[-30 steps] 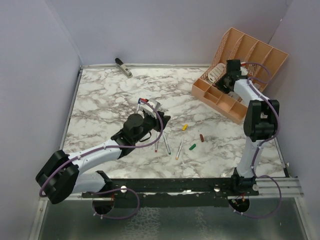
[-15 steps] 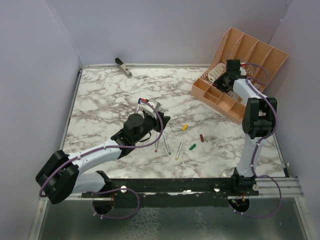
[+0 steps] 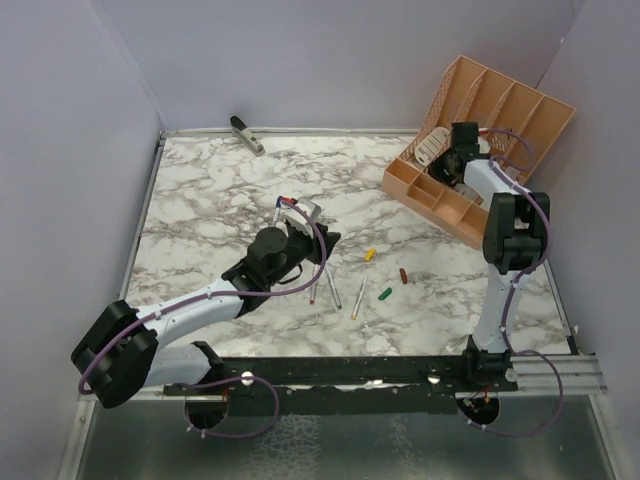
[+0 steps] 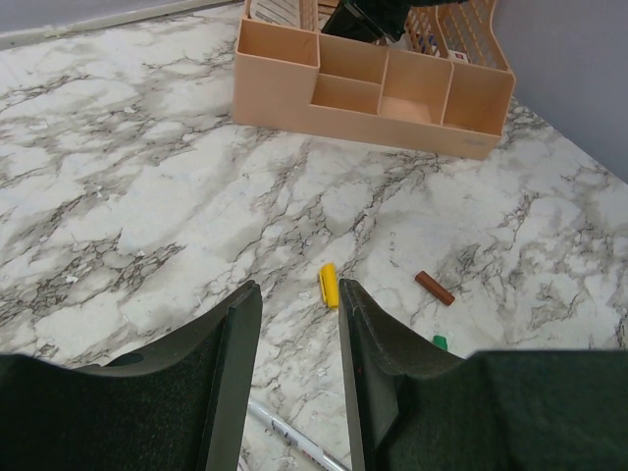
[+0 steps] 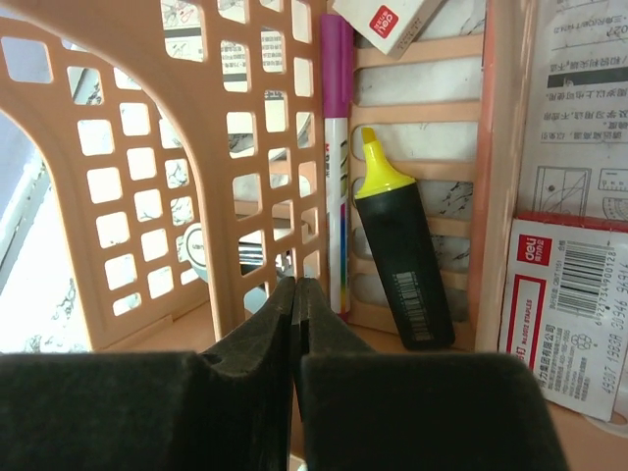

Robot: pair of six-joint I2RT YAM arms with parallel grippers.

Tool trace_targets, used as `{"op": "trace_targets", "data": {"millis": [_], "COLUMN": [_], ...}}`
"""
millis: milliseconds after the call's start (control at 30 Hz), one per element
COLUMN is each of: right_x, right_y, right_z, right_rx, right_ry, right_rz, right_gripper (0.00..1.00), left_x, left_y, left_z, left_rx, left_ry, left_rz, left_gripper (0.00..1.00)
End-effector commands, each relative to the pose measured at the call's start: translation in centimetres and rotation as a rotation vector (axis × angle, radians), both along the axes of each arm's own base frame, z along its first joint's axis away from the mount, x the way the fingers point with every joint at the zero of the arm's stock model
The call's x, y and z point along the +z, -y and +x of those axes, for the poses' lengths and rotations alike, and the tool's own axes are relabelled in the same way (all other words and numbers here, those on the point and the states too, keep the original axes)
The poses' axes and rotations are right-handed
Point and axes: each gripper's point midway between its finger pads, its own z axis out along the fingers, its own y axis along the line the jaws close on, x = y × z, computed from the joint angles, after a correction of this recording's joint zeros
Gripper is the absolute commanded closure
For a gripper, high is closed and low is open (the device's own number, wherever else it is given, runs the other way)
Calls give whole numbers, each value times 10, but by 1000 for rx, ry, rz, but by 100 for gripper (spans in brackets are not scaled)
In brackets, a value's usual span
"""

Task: Insert the pens into the pen caps

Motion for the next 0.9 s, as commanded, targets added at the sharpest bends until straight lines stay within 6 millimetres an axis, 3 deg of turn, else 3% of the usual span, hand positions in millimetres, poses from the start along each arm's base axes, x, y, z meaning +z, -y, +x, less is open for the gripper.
{"op": "trace_targets", "data": {"millis": [0, 133, 233, 567, 700, 867], "right_x": [-25, -15, 6, 119, 138, 145], "right_y": [-18, -16, -12, 4, 7, 5], "right_z": [-19, -19, -17, -17, -18, -21], "right_rx": [44, 44, 51, 86, 93, 121], "right_ry": [-74, -38, 19, 380, 428, 447], "right_rz": [54, 41, 6, -156, -196, -207], "right_gripper": [99, 99, 99, 99, 99, 99], "left_x": [12, 11, 8, 4, 4, 5], "left_y": [-2, -4, -4, 2, 2, 1], "left_z": [3, 3, 3, 3, 2, 1], "left_rx": [13, 18, 19, -2, -5, -4], "left_ry": [33, 30, 25, 7, 5, 6], "left_rz": [-17, -15, -12, -12, -15, -18], "left_gripper": [60, 60, 60, 60, 61, 61]}}
